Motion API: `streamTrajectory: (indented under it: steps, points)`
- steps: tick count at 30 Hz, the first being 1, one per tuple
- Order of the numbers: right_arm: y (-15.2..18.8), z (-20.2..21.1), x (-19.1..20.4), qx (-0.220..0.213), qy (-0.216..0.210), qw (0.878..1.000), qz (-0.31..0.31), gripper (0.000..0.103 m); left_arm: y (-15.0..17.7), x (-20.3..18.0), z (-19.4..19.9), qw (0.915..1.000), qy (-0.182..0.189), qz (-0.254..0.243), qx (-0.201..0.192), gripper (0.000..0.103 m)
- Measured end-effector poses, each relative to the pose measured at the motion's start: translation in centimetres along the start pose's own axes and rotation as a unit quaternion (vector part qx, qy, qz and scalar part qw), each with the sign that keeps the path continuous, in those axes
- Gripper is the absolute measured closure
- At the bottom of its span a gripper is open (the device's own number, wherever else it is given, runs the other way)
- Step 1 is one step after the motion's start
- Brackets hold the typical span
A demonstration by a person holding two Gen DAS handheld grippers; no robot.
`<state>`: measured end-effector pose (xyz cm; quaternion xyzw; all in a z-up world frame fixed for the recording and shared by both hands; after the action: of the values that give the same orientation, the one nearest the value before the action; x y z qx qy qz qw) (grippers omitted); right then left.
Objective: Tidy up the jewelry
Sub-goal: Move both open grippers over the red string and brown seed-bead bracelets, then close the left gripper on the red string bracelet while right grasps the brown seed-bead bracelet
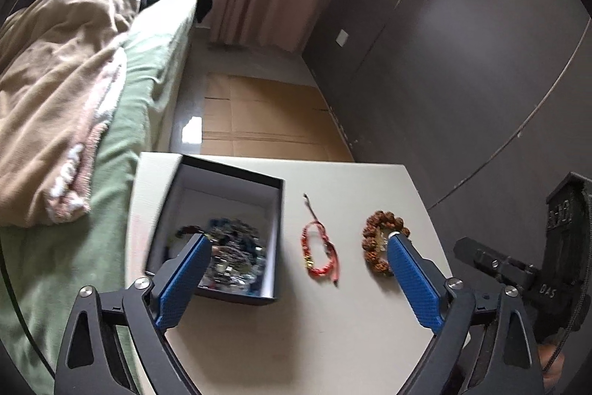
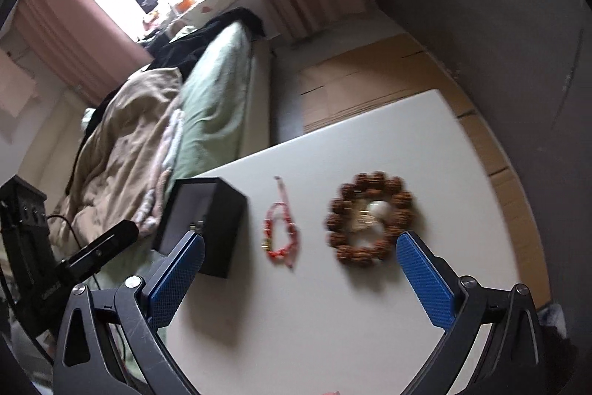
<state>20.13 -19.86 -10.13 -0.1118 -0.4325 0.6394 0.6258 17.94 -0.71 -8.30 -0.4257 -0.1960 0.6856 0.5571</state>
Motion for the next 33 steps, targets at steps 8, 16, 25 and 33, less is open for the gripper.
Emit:
streamTrajectory:
  steps: [8, 16, 25, 33]
  points:
    - [-0.5, 1.0, -3.7, -0.001, 0.031, 0.999, -0.011, 0.0, 2.4, -2.5, -2.8, 0.999, -0.007, -0.024, 0.037, 0.031]
    - [-0.8, 0.9, -5.9, -0.005, 0.068, 0.998, -0.018, 0.001, 5.4, -4.2, -5.9, 0.9948, -0.016, -0.069, 0.074, 0.05]
    - [-0.7, -0.2, -7.5, 0.008, 0.097, 0.995, -0.021, 0.001, 7.5, -5.0, -8.3, 0.9851, -0.035, -0.138, 0.096, 0.057]
    - [-0.9, -0.7, -8.5, 0.014, 0.105, 0.994, -0.034, 0.001, 8.6, -5.1, -9.9, 0.983, -0.03, -0.141, 0.113, 0.071]
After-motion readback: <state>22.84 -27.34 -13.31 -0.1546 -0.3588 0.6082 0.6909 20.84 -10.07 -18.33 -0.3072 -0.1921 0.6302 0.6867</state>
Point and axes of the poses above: each gripper's, at about its wrist camera, not at the fingertips, and z roughly against the way its jaws point, x to its left, y to its underside, the point moved 9 cm from there along -z, roughly the way its jaws point, and after that the axes turned 14 degrees about -x, right-handed, at the moved point
